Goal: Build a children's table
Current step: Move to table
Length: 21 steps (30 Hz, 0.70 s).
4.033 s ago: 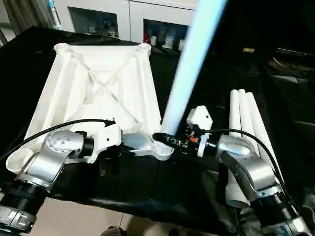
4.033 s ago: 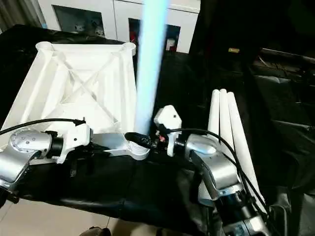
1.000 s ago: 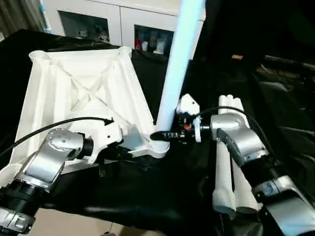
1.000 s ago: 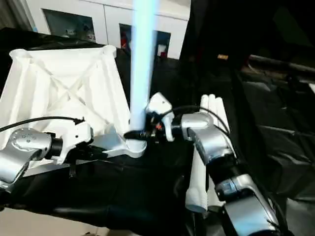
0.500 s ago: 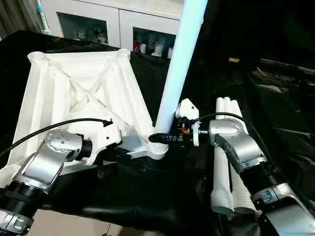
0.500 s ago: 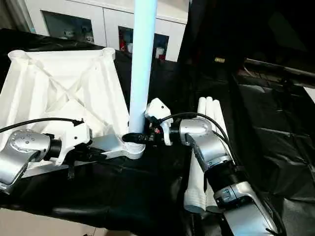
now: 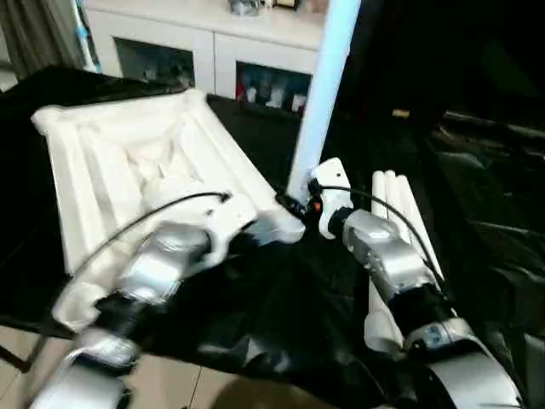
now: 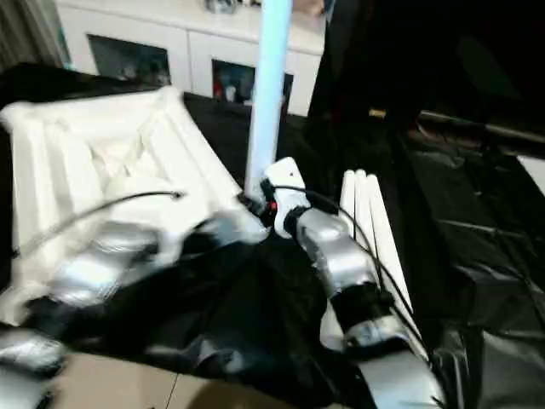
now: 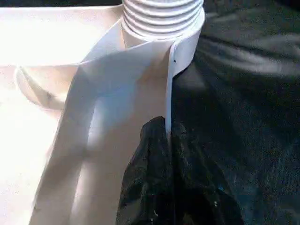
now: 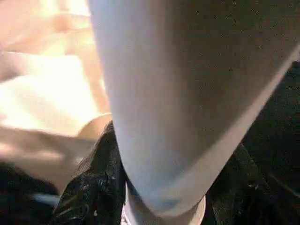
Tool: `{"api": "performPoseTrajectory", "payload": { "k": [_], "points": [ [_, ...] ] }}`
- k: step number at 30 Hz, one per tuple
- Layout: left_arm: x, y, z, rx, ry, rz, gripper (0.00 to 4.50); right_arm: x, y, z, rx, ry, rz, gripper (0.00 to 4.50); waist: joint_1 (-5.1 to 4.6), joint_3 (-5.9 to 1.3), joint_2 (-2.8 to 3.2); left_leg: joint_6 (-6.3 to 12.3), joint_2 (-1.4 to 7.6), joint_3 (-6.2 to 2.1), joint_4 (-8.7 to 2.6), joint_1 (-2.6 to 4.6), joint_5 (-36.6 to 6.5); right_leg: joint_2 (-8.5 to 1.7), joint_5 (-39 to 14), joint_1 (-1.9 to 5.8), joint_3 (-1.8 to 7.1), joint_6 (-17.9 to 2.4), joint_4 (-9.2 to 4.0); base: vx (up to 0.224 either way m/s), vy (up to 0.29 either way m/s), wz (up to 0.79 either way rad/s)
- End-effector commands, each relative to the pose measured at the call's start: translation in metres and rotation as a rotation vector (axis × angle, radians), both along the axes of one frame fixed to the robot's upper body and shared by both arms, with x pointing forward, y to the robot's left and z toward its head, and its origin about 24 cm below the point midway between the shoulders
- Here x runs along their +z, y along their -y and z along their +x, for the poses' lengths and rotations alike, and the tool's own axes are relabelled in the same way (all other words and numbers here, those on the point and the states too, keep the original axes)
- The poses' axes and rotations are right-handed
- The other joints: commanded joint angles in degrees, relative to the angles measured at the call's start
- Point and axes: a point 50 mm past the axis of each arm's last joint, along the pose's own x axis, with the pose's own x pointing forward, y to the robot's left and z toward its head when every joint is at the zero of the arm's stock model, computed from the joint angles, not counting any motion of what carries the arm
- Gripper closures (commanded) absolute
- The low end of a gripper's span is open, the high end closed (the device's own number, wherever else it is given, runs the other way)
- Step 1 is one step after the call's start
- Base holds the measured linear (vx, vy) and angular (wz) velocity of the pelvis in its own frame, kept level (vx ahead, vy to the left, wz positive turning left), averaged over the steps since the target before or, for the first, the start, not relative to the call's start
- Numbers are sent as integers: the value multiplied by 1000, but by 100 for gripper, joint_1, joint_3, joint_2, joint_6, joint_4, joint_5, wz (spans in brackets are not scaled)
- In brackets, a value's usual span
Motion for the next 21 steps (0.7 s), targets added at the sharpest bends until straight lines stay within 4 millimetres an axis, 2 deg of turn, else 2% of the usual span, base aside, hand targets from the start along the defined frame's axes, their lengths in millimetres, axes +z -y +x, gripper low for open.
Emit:
{"api": "performPoseTrajectory", "payload": {
  "k": [1,2,3,4,5,6,7,8,9,10,11,12,13,14,15,16,17,18,20,21],
  "points": [
    [8,14,11,80,75,13,450,-80,-9,-42,16,-370,-83,264,-119,6,131,-178,237,-275,-449,252,-3550,-492,-4075,-178,67,2,-771,-60,59,-2],
    [7,16,12,90,73,19,450,-80,-11,-41,-1,-370,-84,264,-120,6,175,-190,256,-306,-477,230,-3687,-490,-3903,-143,34,-10,-753,-60,59,-2],
    [7,18,14,96,78,38,450,-80,-14,-41,-18,-377,-74,264,-151,20,209,-203,295,-336,-585,179,-4030,-440,-3618,-66,-58,3,-733,-56,70,-6],
    [8,18,14,89,78,38,450,-80,-15,-41,-27,-391,-63,264,-154,38,242,-221,315,-337,-644,177,-4279,-401,-3464,-48,-114,0,-718,-59,66,-2],
    [8,18,13,82,74,30,450,-80,-15,-40,-35,-397,-56,264,-182,43,279,-239,396,-325,-850,34,-4768,-312,-2881,138,-231,-76,-482,-59,66,-2],
    [9,19,12,67,71,23,450,-80,-16,-40,-37,-399,-54,264,54,9,356,-223,544,-207,-1247,-442,-5220,-253,-1525,546,-109,-212,547,-87,25,13],
    [10,19,12,58,68,19,450,-80,-16,-40,-39,-398,-53,264,393,71,316,-147,439,223,-1425,-438,-5127,-135,-1365,330,30,-203,809,-31,-60,29],
    [9,18,10,43,63,23,450,-80,-16,-40,-40,-396,-56,264,146,-25,1,-34,336,152,-1044,-93,-4340,-317,-2529,110,316,-52,398,-31,-60,29],
    [9,17,8,23,60,34,450,-80,-17,-39,-41,-394,-58,264,165,49,-205,71,38,-79,456,558,-2132,-1056,-6221,-726,483,130,-1007,70,-123,8],
    [9,17,8,22,60,35,450,-80,-17,-39,-40,-394,-58,264,158,-29,-124,305,-23,-458,323,-364,-473,-1257,-5728,239,799,-106,-691,144,-45,-46],
    [8,14,7,7,62,41,450,-79,-17,-38,-33,-390,-57,264,277,-148,19,110,86,-491,-35,-470,-102,-1064,-4458,465,662,-194,-442,144,-45,-46],
    [9,11,5,-33,74,42,450,-75,-16,-36,-9,-383,-40,264,202,-160,125,-145,234,-449,-427,-187,-128,-501,-1777,136,309,-411,-168,83,41,-36],
    [10,9,3,-58,82,41,450,-73,-16,-35,5,-379,-28,264,105,-221,84,-133,224,-379,-373,-75,-422,-358,-319,116,285,-633,-14,0,0,0],
    [10,9,3,-58,82,41,450,-73,-16,-35,5,-379,-28,264,104,-205,149,-99,248,-342,-421,-43,-792,-379,-327,95,292,-771,-40,0,0,0],
    [12,2,0,-87,88,49,450,-68,-13,-33,53,-376,-8,264,47,-145,183,-132,263,-283,-474,-46,-1672,-439,-965,32,348,-971,-153,0,0,0],
    [13,-2,-2,-107,86,49,450,-66,-11,-32,85,-371,-3,264,5,-180,132,-155,255,-286,-491,-114,-2030,-465,-1518,98,341,-948,-211,0,0,0],
    [14,-5,-3,-117,82,50,450,-64,-9,-32,103,-368,-1,264,16,-181,119,-133,255,-281,-496,-102,-2075,-485,-1666,83,353,-918,-244,0,0,0],
    [17,-14,-8,-173,102,57,450,-59,-3,-31,160,-366,10,264,9,-221,82,-32,255,-268,-492,-130,-1815,-503,-1575,124,369,-885,-251,0,0,0],
    [21,-26,-18,-268,103,42,450,-53,7,-31,245,-361,21,264,11,-240,100,178,259,-228,-464,-192,-906,-495,-587,182,368,-1018,-181,0,0,0],
    [23,-28,-20,-290,108,39,450,-52,8,-31,261,-363,23,264,7,-255,101,226,259,-217,-444,-195,-703,-497,-288,200,366,-1069,-149,59,-36,-3]
  ]
}}
